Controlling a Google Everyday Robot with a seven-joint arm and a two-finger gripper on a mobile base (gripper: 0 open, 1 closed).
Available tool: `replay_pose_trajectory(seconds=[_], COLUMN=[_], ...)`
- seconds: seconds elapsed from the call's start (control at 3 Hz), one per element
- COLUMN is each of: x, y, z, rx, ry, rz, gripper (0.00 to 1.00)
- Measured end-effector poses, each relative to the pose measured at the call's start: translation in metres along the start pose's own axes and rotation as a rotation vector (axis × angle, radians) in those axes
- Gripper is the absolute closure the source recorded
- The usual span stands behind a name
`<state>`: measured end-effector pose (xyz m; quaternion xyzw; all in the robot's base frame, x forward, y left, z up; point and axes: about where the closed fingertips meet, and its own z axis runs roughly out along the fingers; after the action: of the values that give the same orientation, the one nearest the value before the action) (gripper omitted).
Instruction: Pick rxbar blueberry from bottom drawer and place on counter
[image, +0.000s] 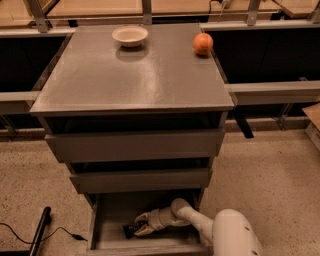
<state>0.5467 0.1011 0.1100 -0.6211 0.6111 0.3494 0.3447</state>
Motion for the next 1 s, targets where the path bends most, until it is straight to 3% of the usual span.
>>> replay_pose_trajectory(seconds=[0.67, 1.0], x=[-0.084, -0.125], y=[-0.011, 0.003], z=[-0.064, -0.106], rx=[0.074, 0.138], ry=[-0.01, -0.035], rz=[-0.184, -0.259], gripper=[1.0, 1.0])
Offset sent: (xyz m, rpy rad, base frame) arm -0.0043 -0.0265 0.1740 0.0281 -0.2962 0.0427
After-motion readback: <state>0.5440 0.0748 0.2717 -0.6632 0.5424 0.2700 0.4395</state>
